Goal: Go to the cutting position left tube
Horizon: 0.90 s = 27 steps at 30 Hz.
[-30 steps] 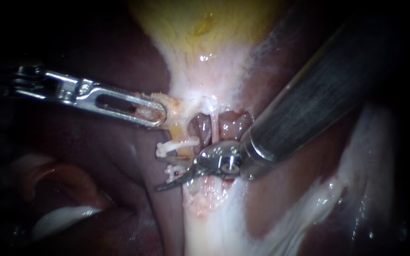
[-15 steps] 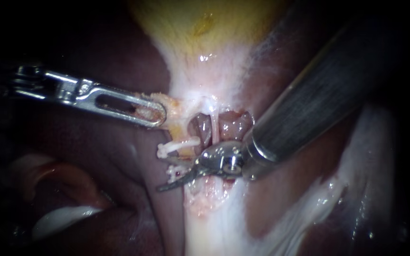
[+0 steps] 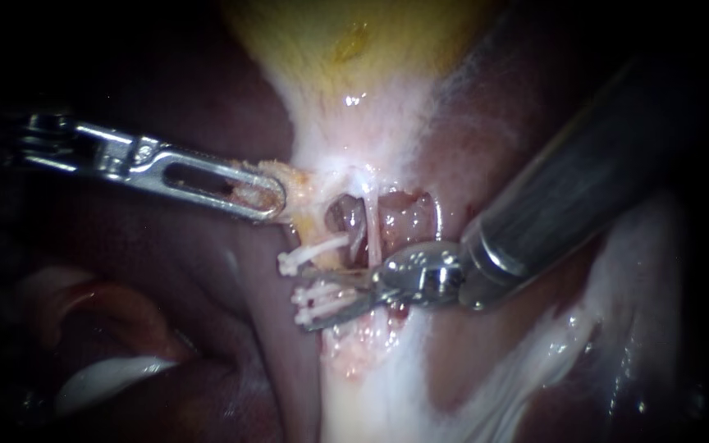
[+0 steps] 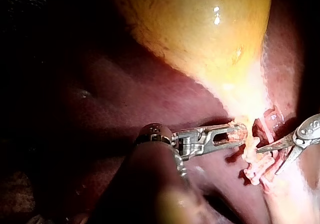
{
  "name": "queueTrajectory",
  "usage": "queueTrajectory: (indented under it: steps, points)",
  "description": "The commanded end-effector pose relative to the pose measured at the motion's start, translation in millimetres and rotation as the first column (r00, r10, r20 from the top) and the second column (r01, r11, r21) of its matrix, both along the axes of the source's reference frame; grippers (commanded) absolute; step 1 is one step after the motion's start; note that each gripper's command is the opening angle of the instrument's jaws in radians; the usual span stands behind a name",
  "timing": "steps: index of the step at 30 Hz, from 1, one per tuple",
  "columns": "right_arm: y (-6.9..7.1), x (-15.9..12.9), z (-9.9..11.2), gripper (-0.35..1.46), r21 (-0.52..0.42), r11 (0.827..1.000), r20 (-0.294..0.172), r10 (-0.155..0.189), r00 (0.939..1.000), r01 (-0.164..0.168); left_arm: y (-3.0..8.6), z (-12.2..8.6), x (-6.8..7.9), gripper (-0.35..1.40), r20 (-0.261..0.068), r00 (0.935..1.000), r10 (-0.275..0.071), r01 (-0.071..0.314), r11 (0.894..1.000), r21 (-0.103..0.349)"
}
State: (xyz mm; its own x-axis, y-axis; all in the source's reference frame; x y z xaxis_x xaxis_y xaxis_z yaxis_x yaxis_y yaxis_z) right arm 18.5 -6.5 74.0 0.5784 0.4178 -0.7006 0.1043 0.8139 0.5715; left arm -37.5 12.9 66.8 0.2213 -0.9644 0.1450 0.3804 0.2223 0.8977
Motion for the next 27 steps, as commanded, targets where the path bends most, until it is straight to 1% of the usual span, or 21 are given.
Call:
queueTrajectory:
  steps: [1,17,24,27]
  points:
    - [0.0,-0.1,0.0,1.06,-0.001,1.0,0.001,0.002,1.0,-0.002,0.0,0.0,0.0,-0.35,0.0,1.0,0.0,0.0,1.0,0.0]
    - [0.7,-0.8,1.2,1.06,-0.002,1.0,0.004,0.004,1.0,-0.004,-0.1,-0.1,0.3,-0.35,0.001,1.0,0.001,-0.001,1.0,0.0]
    - [0.5,0.0,1.3,1.1,-0.006,1.0,0.004,0.01,0.9999,-0.01,-0.1,-0.1,0.2,-0.35,0.001,1.0,0.001,-0.001,1.0,0.0]
    - [0.2,0.6,1.4,1.11,-0.001,1.0,-0.003,0.004,1.0,-0.004,-0.1,-0.1,0.2,-0.35,0.001,1.0,0.001,-0.001,1.0,0.0]
